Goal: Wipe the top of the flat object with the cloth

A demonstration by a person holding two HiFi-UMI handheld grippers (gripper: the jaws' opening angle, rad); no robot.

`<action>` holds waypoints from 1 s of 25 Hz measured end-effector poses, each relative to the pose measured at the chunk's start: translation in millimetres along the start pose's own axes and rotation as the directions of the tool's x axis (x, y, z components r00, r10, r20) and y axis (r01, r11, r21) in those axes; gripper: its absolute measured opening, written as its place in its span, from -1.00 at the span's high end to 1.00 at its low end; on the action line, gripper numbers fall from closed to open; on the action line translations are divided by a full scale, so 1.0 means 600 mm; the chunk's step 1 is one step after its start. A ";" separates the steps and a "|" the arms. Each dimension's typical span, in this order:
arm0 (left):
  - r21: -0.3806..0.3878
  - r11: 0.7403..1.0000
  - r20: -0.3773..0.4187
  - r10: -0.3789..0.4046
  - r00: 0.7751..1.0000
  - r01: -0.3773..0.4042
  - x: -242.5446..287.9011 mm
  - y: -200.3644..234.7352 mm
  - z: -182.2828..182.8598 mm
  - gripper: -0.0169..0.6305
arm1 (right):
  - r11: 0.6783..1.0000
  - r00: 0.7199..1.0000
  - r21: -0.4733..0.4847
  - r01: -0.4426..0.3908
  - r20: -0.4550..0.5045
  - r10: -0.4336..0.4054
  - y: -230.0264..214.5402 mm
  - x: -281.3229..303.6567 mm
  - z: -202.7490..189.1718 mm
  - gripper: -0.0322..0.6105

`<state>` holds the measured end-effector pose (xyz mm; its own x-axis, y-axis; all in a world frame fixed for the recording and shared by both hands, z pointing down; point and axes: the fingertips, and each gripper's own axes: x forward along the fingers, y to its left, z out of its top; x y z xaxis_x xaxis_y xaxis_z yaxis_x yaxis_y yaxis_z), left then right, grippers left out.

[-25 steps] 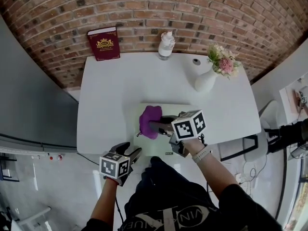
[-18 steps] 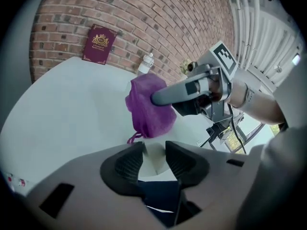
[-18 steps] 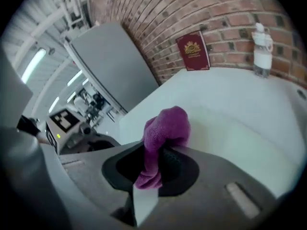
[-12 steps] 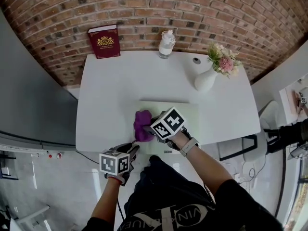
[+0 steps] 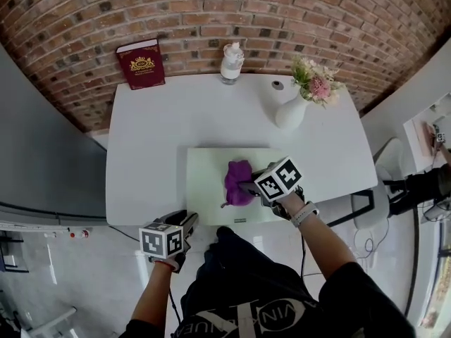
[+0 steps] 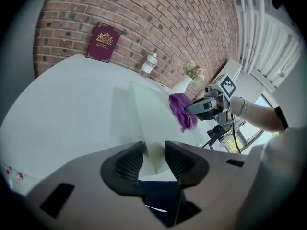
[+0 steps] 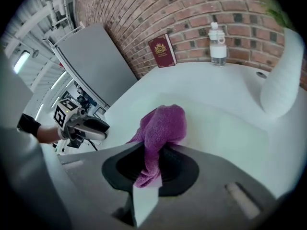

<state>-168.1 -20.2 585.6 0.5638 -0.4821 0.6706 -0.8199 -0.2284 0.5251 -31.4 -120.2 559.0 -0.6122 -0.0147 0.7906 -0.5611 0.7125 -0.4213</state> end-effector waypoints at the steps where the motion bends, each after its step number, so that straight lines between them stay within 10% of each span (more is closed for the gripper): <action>1: 0.001 1.000 0.001 0.000 1.000 0.000 0.000 0.000 0.000 0.51 | 1.000 1.000 0.010 0.014 -0.001 -0.014 -0.011 -0.011 -0.008 0.72; 17: -0.012 1.000 0.006 0.010 1.000 -0.010 0.001 0.000 0.002 0.51 | 0.958 0.967 0.136 0.254 -0.036 -0.251 -0.159 -0.161 -0.139 0.72; 21: -0.019 0.999 0.027 0.037 0.999 -0.036 0.007 0.000 0.010 0.51 | 0.918 0.920 0.069 0.391 -0.040 -0.389 -0.189 -0.194 -0.151 0.72; 25: 0.048 0.995 0.140 0.081 0.987 -0.088 0.007 -0.005 0.052 0.53 | 0.906 0.897 0.062 0.420 0.126 -0.424 -0.155 -0.240 -0.098 0.72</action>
<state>-166.6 -48.1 570.3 0.4762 -0.6124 0.6311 -0.8703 -0.2252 0.4381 141.8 -143.2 510.4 -0.3810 -0.4038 0.8317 -0.7995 0.5957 -0.0771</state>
